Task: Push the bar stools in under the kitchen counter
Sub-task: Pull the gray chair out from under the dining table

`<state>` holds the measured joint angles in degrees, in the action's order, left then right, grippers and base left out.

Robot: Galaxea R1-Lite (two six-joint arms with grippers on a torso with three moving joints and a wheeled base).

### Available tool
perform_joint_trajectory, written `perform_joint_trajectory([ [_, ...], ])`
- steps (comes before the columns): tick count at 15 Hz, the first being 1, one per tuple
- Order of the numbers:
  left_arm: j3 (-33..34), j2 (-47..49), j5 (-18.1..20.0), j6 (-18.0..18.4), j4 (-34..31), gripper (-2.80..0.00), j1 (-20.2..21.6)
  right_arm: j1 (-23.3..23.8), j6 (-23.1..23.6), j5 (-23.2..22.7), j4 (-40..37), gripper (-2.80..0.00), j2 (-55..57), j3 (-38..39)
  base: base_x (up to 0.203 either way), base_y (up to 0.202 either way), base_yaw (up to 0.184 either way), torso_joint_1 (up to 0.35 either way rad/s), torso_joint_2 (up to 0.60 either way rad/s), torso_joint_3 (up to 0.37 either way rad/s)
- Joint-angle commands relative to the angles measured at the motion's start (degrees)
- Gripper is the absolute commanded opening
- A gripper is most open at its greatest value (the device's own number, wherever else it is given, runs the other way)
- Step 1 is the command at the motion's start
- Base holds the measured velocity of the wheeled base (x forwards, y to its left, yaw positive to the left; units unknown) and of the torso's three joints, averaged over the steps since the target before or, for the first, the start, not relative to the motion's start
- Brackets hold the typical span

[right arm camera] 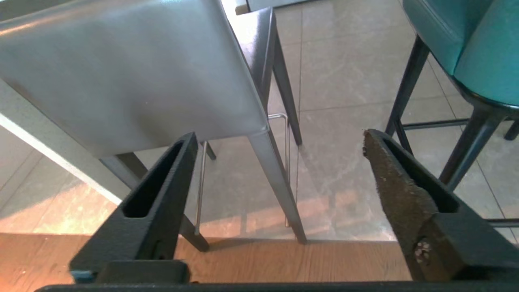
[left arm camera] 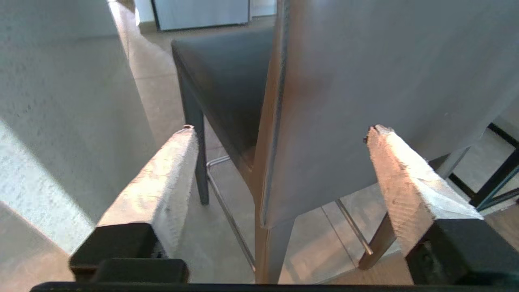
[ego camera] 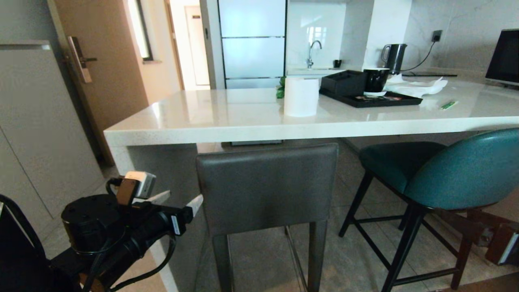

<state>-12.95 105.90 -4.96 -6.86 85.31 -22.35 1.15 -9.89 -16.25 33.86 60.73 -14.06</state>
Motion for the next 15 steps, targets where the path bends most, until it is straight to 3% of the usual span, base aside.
perform_joint_trajectory([
  [1, -0.1, -0.7, 0.0, -0.1, 0.6, 0.00, -0.1, 0.0, 0.0, -0.1, 0.2, 0.00, -0.9, 0.7, 0.102, 0.000, 0.000, -0.007, 0.00, 0.007],
  [6, 0.0, -0.8, -0.1, 0.0, 0.6, 0.00, 0.0, -0.1, 0.2, -0.4, 0.2, 0.00, -0.4, 0.6, 0.184, 0.000, 0.001, 0.005, 0.00, 0.002],
  [10, 1.5, -1.4, 0.2, -0.1, 0.7, 0.00, -0.1, -0.1, 0.1, -0.9, 0.2, 0.00, -1.1, 1.8, 0.020, 0.000, 0.001, 0.001, 0.00, 0.001],
  [13, 5.0, -2.0, 0.6, -0.1, 0.7, 0.00, 0.5, -0.1, 0.0, -7.1, 0.2, 0.00, -1.9, 1.7, 0.000, 0.000, 0.000, 0.000, 0.00, 0.000],
  [15, 6.0, -2.7, 4.6, -0.1, 0.7, 0.00, 3.2, 0.2, -0.1, -11.6, 0.2, 0.00, 0.3, 0.7, 0.000, 0.000, 0.000, 0.000, 0.00, 0.000],
])
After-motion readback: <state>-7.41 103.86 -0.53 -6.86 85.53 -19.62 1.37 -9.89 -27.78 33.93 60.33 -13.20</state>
